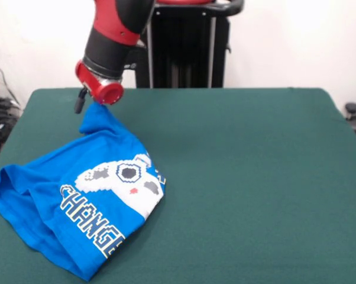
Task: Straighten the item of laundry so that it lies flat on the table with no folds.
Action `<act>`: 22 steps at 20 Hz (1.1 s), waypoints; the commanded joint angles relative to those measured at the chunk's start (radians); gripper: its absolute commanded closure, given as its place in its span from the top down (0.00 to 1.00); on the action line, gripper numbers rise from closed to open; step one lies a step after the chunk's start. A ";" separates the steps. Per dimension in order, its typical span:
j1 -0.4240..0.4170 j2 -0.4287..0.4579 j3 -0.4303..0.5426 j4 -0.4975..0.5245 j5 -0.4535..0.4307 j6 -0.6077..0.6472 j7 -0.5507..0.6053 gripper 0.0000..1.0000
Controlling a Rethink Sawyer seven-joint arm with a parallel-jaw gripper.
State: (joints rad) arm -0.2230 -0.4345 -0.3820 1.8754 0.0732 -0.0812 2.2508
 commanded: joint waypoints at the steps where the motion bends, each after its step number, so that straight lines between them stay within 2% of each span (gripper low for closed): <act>1: 0.011 -0.027 0.193 -0.017 0.027 0.272 0.073 1.00; 6: 0.046 -0.009 0.146 -0.038 0.017 0.252 0.089 1.00; 9: 0.028 -0.019 0.165 -0.030 -0.002 0.215 0.085 1.00; 12: -0.025 -0.041 0.231 -0.009 -0.028 0.200 0.056 1.00; 16: 0.008 -0.033 0.195 -0.022 -0.043 0.156 0.064 1.00; 17: 0.058 -0.009 0.134 -0.051 -0.062 0.106 0.069 0.00; 20: 0.175 0.058 0.004 -0.079 -0.066 -0.072 0.096 0.00; 22: 0.181 0.059 0.001 -0.076 -0.056 -0.056 0.106 0.00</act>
State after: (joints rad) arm -0.1830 -0.4805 -0.3541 1.8663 0.0445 0.0473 2.2508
